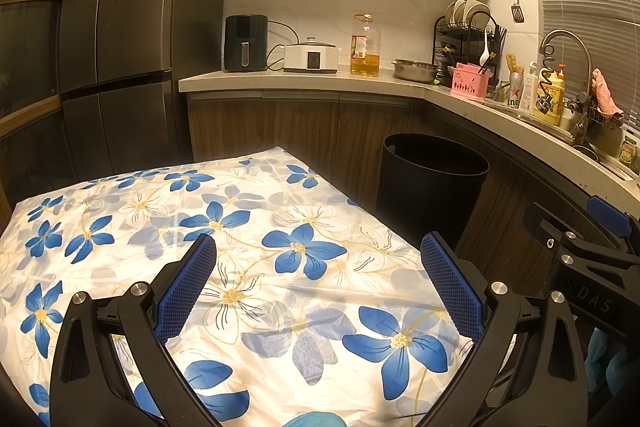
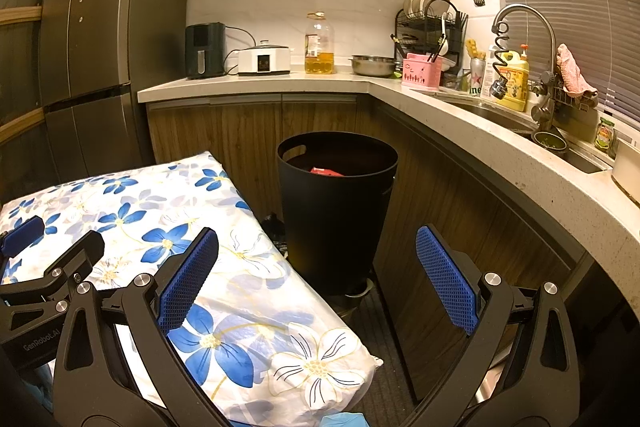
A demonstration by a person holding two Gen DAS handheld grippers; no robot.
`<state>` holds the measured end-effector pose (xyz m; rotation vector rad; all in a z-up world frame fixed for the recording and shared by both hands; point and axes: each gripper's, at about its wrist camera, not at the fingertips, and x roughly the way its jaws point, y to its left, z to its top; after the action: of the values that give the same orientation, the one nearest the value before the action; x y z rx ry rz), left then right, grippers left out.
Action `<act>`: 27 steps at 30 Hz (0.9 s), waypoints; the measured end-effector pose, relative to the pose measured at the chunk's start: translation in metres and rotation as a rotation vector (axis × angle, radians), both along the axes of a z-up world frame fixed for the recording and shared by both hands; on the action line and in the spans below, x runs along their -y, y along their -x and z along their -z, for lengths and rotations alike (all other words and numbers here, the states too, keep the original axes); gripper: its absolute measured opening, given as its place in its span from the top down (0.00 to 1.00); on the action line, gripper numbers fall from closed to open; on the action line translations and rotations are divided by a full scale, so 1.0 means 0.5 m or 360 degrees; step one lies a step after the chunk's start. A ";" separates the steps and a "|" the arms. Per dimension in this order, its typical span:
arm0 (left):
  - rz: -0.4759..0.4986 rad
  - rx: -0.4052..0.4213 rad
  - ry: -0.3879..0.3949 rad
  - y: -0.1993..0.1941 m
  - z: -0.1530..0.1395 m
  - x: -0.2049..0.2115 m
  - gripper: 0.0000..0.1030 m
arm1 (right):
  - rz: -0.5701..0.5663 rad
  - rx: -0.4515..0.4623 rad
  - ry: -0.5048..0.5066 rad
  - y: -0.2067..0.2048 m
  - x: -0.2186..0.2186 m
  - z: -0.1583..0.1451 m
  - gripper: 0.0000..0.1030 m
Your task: Collect trash
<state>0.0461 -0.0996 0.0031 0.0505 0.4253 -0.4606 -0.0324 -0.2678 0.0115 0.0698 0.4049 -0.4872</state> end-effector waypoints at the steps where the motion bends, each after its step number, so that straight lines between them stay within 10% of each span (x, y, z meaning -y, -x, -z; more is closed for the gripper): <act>1: 0.0001 0.0000 0.0001 -0.001 -0.001 0.000 0.05 | -0.0002 0.0001 -0.0001 0.000 0.000 -0.001 0.05; 27: 0.0109 0.0017 -0.0071 -0.002 -0.002 0.000 0.14 | 0.0021 0.0001 -0.0001 0.004 0.003 -0.002 0.05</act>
<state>0.0473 -0.0998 0.0041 0.1105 0.4244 -0.5179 -0.0341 -0.2691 0.0126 0.0731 0.4042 -0.4999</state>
